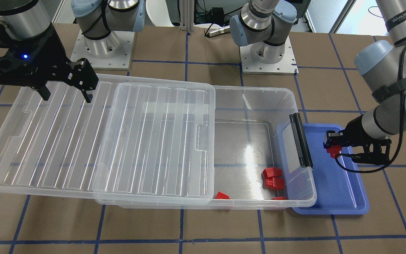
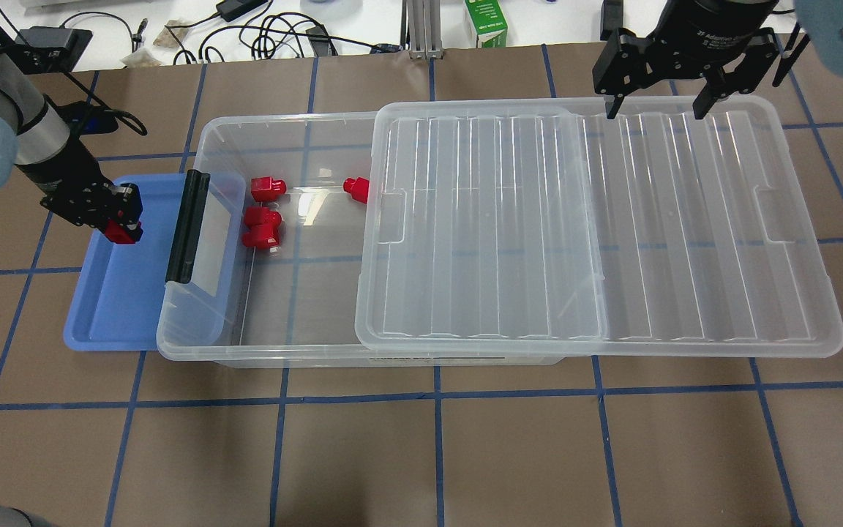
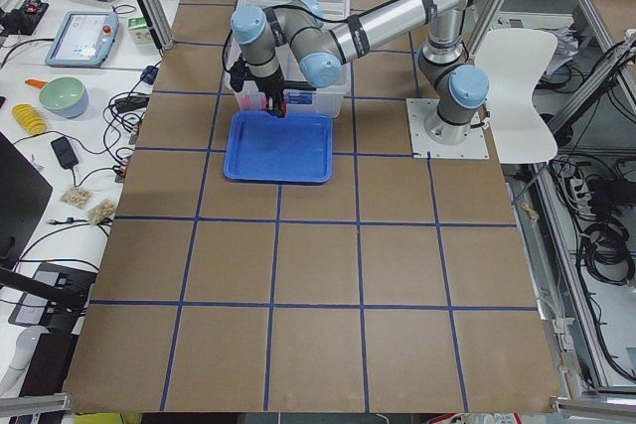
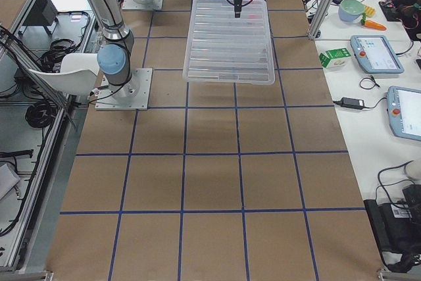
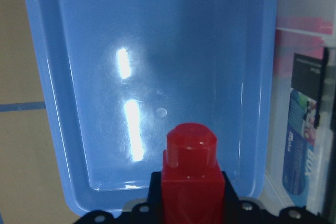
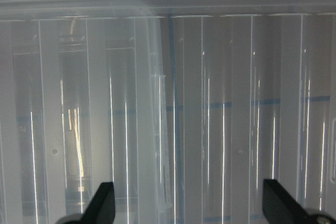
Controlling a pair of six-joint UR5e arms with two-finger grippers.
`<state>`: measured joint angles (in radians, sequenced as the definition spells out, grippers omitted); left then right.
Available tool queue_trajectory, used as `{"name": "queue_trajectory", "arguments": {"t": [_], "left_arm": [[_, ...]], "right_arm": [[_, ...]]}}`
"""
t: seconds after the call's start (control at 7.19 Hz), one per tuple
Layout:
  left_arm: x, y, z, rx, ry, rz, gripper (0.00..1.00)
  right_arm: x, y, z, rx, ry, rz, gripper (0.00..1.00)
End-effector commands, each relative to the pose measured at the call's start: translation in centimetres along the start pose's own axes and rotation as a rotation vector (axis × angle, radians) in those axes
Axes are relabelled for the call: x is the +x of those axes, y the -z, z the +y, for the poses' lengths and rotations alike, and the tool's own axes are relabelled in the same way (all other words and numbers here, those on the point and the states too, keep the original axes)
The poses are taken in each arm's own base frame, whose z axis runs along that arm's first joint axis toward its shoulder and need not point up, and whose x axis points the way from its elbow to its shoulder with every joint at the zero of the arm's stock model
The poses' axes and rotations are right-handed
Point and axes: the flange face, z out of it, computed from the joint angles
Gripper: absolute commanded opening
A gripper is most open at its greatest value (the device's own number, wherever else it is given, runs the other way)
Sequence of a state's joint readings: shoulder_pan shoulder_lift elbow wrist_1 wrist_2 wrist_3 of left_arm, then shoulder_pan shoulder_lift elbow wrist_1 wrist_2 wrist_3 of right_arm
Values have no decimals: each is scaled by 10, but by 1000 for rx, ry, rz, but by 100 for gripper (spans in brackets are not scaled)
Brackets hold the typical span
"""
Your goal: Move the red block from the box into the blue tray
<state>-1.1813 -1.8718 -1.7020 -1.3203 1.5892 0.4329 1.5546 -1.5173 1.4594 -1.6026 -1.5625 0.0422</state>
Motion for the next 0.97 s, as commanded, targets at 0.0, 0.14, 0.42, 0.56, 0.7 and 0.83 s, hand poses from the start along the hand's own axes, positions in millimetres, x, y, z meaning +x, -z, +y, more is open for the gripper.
{"name": "queue_trajectory", "arguments": {"t": [0.0, 0.14, 0.42, 0.56, 0.7, 0.83], "left_arm": [[-11, -37, -8, -4, 11, 4, 0], [-26, -50, -11, -16, 30, 15, 0], [-35, -72, -17, -42, 45, 31, 0], [-38, -84, -24, -27, 47, 24, 0], [-40, -89, -28, -24, 45, 22, 0], [-40, -93, -29, -28, 45, 30, 0]], "right_arm": [[3, -1, 0, -7, -3, 1, 100], [3, 0, 0, -5, -3, 1, 100], [19, 1, -6, 0, 11, 5, 100], [48, 6, -9, 3, 25, 9, 100], [83, 11, -10, 10, 54, 18, 100], [127, 14, -9, -6, 81, 23, 100]]}}
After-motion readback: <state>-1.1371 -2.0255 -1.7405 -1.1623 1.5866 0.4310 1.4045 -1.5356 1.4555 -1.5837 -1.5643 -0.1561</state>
